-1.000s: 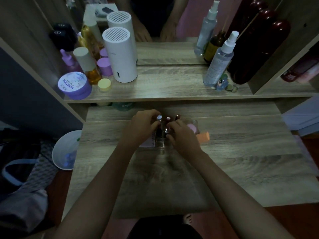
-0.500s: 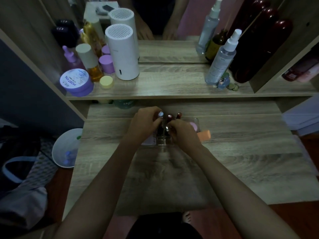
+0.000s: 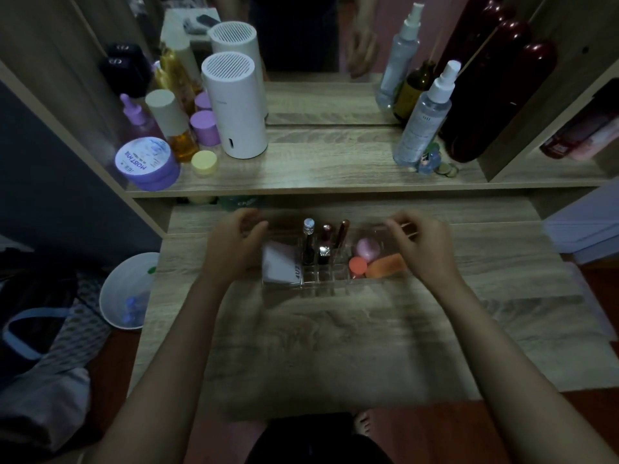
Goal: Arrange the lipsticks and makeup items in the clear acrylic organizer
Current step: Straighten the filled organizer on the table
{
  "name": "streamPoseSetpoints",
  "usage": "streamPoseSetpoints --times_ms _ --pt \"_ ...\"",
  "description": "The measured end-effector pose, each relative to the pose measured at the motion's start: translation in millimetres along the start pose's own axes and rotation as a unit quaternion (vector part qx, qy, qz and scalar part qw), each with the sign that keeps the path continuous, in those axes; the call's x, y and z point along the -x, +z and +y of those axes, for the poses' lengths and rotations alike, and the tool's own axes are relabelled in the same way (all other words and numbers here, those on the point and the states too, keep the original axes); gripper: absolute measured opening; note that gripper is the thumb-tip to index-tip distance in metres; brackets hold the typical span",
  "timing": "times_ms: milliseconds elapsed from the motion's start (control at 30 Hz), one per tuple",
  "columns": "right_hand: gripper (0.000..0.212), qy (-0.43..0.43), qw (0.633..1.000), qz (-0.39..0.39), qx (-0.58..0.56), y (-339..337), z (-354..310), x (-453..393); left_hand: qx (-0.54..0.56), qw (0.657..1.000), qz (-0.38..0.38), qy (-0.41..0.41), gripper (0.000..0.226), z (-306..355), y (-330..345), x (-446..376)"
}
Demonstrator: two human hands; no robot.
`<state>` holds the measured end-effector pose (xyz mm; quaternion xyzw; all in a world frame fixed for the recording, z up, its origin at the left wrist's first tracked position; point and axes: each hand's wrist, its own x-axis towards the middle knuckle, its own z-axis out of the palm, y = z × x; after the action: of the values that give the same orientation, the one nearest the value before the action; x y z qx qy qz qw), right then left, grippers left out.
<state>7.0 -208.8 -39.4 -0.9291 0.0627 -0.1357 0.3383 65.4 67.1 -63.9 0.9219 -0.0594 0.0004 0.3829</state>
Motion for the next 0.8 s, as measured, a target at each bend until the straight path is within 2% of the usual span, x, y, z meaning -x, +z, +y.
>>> streamPoseSetpoints --times_ms 67,133,200,233,300,333,400,467,600,800 --pt "0.014 0.056 0.997 0.03 -0.033 -7.1 19.6 4.3 0.034 0.997 0.026 -0.059 0.031 -10.8 -6.7 10.4" --pt "0.021 0.155 0.981 0.048 -0.11 -7.4 37.1 11.2 0.101 0.983 0.037 -0.147 0.034 -20.2 -7.8 21.4" --pt "0.031 0.289 0.924 0.037 -0.249 -2.3 47.7 18.6 0.199 0.95 0.018 -0.239 0.039 -23.6 -4.2 32.4" --pt "0.036 0.347 0.883 0.017 -0.315 0.6 51.2 22.2 0.283 0.916 0.004 -0.286 0.042 -24.4 0.2 37.7" --pt "0.046 0.423 0.8 -0.033 -0.425 6.8 55.8 28.7 0.469 0.805 -0.021 -0.363 0.053 -22.3 8.6 47.0" --pt "0.051 0.443 0.764 -0.05 -0.466 9.2 57.5 31.8 0.529 0.756 -0.03 -0.384 0.058 -23.1 11.9 50.7" --pt "0.058 0.463 0.719 -0.066 -0.513 13.6 58.5 36.2 0.581 0.706 -0.046 -0.403 0.066 -28.5 16.5 55.8" --pt "0.063 0.47 0.702 -0.077 -0.529 17.9 58.9 38.9 0.613 0.674 -0.046 -0.41 0.069 -34.8 18.2 58.1" --pt "0.07 0.473 0.685 -0.101 -0.544 24.0 61.8 41.5 0.645 0.644 -0.07 -0.405 0.078 -38.4 16.4 60.8" --pt "0.072 0.47 0.681 -0.123 -0.548 26.3 68.2 40.7 0.657 0.637 -0.086 -0.393 0.084 -34.6 16.9 63.2"
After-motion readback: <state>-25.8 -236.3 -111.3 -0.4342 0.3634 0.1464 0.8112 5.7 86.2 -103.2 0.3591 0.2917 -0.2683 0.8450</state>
